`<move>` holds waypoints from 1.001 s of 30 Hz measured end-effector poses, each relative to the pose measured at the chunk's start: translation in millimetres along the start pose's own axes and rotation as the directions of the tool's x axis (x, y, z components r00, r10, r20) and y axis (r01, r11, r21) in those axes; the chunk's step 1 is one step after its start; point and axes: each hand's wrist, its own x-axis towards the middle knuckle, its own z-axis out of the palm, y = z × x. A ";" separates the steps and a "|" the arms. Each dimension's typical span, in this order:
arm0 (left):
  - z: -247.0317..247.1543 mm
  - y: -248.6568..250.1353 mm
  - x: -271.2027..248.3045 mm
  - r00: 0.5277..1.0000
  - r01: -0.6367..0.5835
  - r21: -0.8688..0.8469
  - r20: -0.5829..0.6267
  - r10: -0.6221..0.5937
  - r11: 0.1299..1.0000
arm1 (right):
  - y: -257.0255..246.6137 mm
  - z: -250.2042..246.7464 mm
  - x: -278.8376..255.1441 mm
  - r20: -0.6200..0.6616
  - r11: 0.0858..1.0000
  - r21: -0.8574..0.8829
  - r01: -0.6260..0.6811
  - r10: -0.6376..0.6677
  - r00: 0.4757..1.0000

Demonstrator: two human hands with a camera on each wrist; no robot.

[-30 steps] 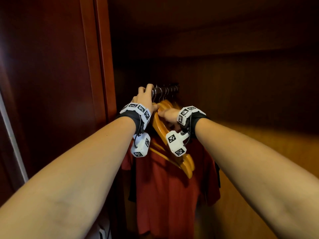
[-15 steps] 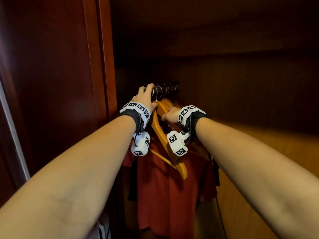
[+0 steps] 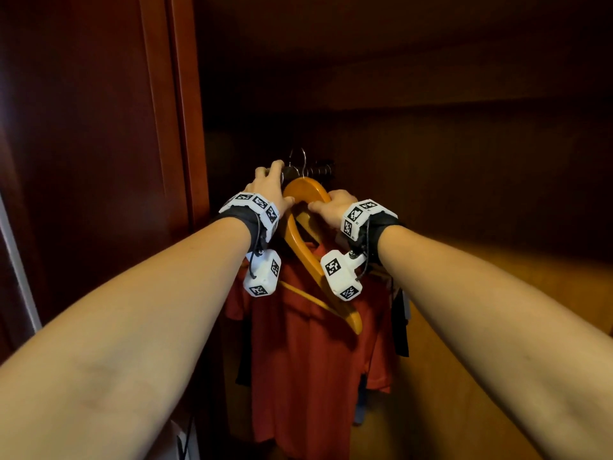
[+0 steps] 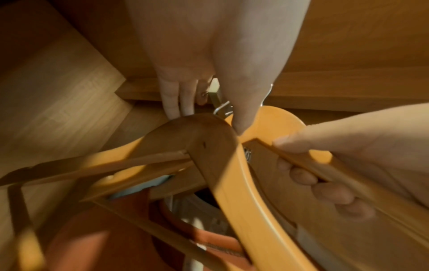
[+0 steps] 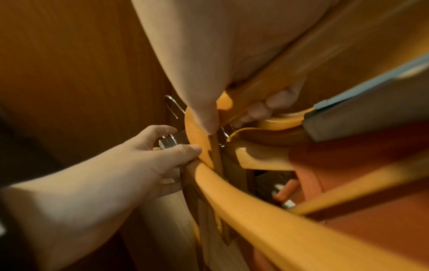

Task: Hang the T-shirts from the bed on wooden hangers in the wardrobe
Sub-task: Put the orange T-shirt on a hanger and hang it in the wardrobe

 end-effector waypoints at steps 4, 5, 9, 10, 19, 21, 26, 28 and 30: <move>2.6 2.1 -8.9 0.998 -0.021 0.026 -0.059 0.022 0.999 | 7.6 -3.8 -5.6 -0.061 0.999 -0.030 0.038 -0.040 0.997; 2.8 3.1 -12.2 0.997 -0.027 0.032 -0.074 0.029 0.999 | 8.4 -3.9 -8.2 -0.070 0.999 -0.033 0.039 -0.042 0.997; 5.4 10.7 -28.5 0.986 -0.065 0.065 -0.149 0.074 0.996 | 12.5 -4.6 -24.8 -0.133 0.998 -0.062 0.000 -0.009 0.991; 7.0 12.0 -32.1 0.981 -0.069 0.075 -0.175 0.081 0.995 | 13.1 -5.7 -30.3 -0.160 0.997 -0.073 -0.010 -0.002 0.987; 12.1 40.5 -48.1 0.947 -0.320 -0.245 -0.114 0.300 0.915 | 8.8 -31.5 -80.7 -0.349 0.957 -0.236 -0.167 0.077 0.934; 12.6 44.6 -55.4 0.941 -0.327 -0.376 -0.040 0.337 0.867 | 7.3 -34.7 -98.2 -0.379 0.941 -0.255 -0.221 0.113 0.918; 13.4 60.6 -83.5 0.894 -0.297 -0.604 0.096 0.438 0.740 | 12.5 -42.7 -154.0 -0.514 0.902 -0.271 -0.335 0.159 0.843; 13.6 73.4 -101.5 0.860 -0.302 -0.660 0.123 0.495 0.688 | 15.2 -45.9 -181.0 -0.564 0.881 -0.269 -0.388 0.182 0.805; 13.0 88.2 -120.6 0.837 -0.271 -0.728 0.145 0.528 0.630 | 17.9 -52.2 -209.0 -0.616 0.860 -0.262 -0.437 0.199 0.762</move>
